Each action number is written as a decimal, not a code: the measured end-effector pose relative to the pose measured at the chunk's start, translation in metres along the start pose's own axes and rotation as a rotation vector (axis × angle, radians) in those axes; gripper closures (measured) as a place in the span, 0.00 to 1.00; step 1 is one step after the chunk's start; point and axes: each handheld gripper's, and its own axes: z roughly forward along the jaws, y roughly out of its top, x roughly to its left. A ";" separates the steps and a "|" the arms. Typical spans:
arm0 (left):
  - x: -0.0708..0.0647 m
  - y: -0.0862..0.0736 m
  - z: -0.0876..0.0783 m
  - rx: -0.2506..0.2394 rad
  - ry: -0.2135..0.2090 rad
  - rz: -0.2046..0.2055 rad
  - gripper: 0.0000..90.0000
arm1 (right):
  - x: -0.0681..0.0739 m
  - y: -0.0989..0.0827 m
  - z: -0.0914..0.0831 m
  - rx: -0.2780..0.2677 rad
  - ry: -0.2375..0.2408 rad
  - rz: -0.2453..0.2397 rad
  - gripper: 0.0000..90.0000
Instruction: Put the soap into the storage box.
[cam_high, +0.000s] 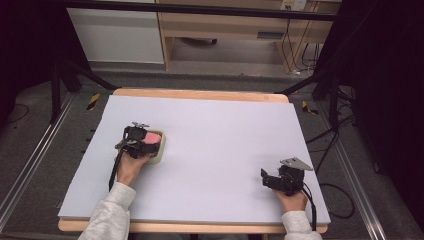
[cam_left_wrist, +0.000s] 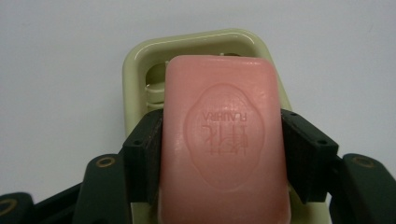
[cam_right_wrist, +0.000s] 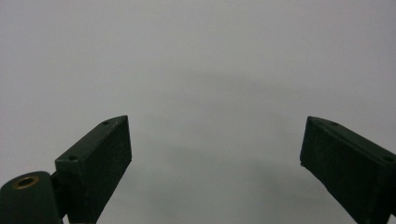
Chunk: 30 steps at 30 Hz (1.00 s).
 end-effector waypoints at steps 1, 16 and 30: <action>0.000 0.000 0.000 0.000 0.003 0.000 0.41 | 0.000 0.000 0.000 0.000 0.000 -0.002 0.10; -0.001 0.000 -0.001 -0.015 0.007 0.011 0.37 | 0.001 0.000 0.000 -0.001 0.003 0.002 0.10; -0.003 0.000 -0.030 -0.112 -0.022 0.046 0.35 | -0.001 0.000 -0.001 -0.008 -0.003 0.003 0.10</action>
